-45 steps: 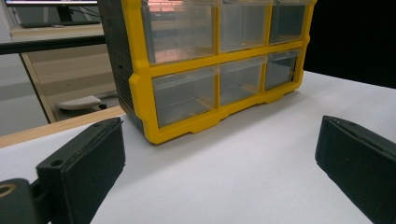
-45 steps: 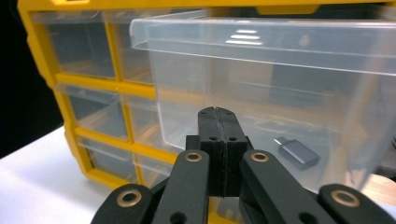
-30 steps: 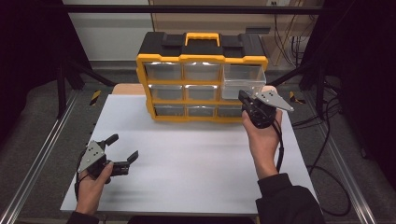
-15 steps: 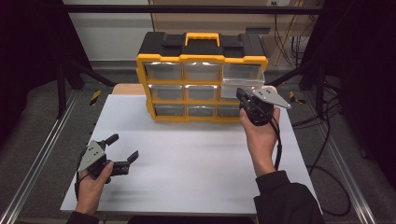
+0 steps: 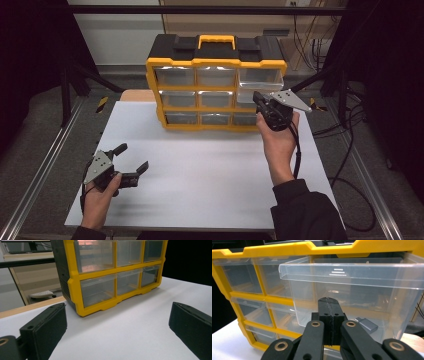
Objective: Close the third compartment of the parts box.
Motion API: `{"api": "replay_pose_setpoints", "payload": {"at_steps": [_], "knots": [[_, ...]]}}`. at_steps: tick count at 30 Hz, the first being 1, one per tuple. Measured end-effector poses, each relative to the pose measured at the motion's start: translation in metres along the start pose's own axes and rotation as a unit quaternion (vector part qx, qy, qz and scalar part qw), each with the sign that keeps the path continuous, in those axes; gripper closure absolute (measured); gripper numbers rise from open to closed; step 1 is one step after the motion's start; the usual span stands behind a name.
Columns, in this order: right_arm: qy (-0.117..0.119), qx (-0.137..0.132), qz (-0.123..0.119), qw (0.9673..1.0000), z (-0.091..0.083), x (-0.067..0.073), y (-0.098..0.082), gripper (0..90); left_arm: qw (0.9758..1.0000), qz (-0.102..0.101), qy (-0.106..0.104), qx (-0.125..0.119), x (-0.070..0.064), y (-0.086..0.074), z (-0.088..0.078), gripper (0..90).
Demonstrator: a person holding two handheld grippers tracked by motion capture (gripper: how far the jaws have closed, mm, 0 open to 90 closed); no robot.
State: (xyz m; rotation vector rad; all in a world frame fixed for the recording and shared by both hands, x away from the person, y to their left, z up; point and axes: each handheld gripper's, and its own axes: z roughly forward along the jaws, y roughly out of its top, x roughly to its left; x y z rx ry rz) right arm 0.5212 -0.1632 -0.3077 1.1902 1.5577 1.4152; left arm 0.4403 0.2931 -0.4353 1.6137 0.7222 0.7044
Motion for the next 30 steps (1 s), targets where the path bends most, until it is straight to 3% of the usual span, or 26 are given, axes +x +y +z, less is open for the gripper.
{"api": "replay_pose_setpoints", "payload": {"at_steps": [17,30], "knots": [[-0.003,0.006,0.003,1.0000,0.013,0.002,0.001,90.0,1.0000,0.001,0.000,0.000,0.000,0.000,0.000,1.4],[-0.016,0.001,0.008,0.9998,0.019,-0.005,0.001,90.0,1.0000,0.003,-0.001,0.001,0.000,0.000,0.000,1.4]]}}
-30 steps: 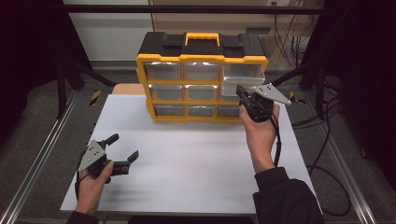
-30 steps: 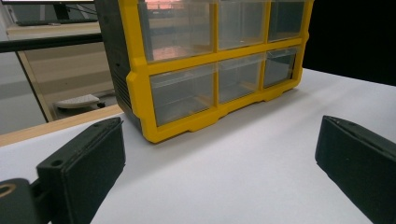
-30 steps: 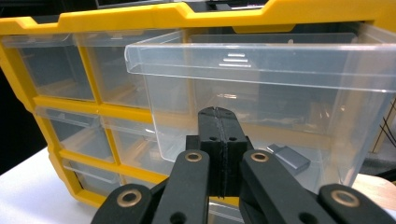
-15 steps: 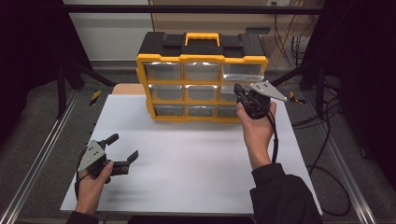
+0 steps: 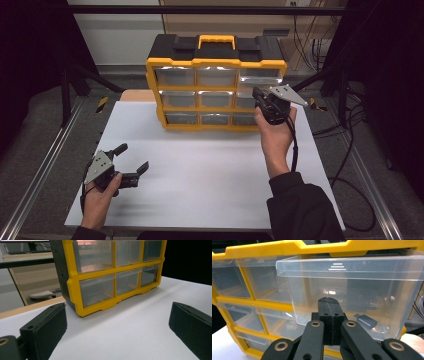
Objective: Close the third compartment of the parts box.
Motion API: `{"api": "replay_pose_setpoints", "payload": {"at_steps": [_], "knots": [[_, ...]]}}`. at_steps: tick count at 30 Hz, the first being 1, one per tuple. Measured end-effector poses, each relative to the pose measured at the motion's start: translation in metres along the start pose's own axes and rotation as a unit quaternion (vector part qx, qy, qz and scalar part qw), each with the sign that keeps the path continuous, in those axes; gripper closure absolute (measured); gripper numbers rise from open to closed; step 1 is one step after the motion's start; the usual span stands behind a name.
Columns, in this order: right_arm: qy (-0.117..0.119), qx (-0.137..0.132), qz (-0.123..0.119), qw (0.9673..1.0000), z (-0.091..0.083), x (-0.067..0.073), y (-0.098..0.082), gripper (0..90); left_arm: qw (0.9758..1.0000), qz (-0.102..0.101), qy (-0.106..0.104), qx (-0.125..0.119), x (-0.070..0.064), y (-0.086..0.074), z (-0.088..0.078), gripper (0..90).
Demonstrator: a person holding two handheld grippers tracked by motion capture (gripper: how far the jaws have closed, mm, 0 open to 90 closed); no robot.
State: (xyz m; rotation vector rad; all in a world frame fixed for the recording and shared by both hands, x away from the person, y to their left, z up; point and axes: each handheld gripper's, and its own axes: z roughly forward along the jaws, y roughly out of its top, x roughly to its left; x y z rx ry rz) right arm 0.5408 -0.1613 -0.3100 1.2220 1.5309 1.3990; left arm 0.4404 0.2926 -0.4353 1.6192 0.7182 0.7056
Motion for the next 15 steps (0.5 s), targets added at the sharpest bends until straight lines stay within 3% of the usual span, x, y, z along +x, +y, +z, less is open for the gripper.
{"api": "replay_pose_setpoints", "payload": {"at_steps": [15], "knots": [[-0.013,-0.005,-0.006,0.9999,0.0016,-0.0008,0.0007,90.0,0.9999,-0.006,-0.009,-0.002,-0.0016,-0.0001,0.0023,1.6]]}}
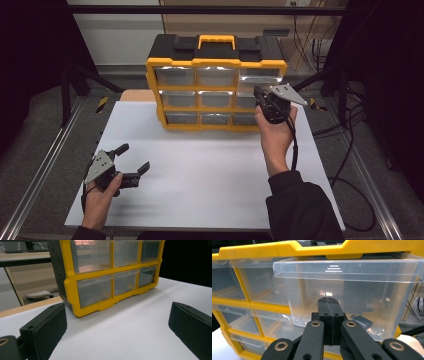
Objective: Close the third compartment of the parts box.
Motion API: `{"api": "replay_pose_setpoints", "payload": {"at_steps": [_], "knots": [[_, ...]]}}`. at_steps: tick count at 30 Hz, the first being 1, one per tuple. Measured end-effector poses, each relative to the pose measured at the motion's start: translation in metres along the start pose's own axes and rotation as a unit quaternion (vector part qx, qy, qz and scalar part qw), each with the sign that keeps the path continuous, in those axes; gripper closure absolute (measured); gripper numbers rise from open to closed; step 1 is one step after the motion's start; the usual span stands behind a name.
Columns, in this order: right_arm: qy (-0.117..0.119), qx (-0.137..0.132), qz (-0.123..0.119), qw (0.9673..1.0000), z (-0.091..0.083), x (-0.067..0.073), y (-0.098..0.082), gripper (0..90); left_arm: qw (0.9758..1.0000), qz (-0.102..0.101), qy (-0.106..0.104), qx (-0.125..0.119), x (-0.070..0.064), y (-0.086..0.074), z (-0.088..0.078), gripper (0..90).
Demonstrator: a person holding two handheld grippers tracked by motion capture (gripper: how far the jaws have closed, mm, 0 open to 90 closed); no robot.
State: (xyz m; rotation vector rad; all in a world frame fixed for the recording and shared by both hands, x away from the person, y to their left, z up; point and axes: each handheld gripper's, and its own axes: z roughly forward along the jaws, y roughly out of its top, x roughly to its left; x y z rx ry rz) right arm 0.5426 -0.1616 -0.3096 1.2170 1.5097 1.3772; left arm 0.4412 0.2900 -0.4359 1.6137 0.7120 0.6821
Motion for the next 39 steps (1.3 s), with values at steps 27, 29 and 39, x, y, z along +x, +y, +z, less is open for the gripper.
{"api": "replay_pose_setpoints", "payload": {"at_steps": [27,29,39], "knots": [[-0.011,-0.001,0.001,0.9999,0.007,-0.009,0.000,90.0,1.0000,0.002,0.000,0.005,-0.002,-0.001,0.001,1.6],[-0.011,0.001,0.000,0.9999,0.008,-0.010,0.001,90.0,1.0000,0.002,-0.001,0.005,-0.002,-0.001,0.001,1.6],[-0.017,0.001,0.003,0.9999,0.014,-0.013,0.003,90.0,1.0000,0.001,-0.002,0.006,-0.001,-0.001,0.001,1.6]]}}
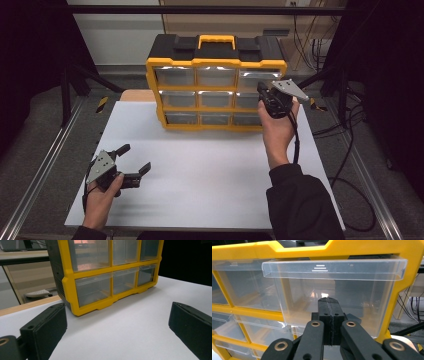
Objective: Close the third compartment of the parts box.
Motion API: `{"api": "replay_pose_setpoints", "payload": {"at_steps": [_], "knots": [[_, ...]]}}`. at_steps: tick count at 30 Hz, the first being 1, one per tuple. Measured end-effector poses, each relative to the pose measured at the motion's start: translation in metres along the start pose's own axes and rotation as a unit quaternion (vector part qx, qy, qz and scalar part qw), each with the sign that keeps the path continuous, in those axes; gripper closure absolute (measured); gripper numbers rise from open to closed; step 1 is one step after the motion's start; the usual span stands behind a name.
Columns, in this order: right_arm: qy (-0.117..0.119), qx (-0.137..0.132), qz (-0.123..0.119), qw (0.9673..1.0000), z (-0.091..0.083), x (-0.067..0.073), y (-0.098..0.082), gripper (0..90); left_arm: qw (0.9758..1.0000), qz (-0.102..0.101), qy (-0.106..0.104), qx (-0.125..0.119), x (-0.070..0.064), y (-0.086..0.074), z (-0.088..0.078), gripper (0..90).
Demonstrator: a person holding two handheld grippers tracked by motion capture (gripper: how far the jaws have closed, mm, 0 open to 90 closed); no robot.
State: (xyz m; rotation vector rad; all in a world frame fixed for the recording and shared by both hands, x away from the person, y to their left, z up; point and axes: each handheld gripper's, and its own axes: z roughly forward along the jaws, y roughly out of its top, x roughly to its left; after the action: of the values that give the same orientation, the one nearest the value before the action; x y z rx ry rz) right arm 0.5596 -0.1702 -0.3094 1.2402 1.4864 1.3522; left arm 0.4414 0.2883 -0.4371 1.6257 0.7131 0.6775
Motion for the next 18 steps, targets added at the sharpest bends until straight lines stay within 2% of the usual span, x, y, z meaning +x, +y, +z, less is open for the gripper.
{"api": "replay_pose_setpoints", "payload": {"at_steps": [18], "knots": [[0.006,0.000,0.000,1.0000,0.0028,0.0014,0.0025,90.0,1.0000,0.001,0.003,0.001,0.0003,0.0002,-0.0006,1.6]]}}
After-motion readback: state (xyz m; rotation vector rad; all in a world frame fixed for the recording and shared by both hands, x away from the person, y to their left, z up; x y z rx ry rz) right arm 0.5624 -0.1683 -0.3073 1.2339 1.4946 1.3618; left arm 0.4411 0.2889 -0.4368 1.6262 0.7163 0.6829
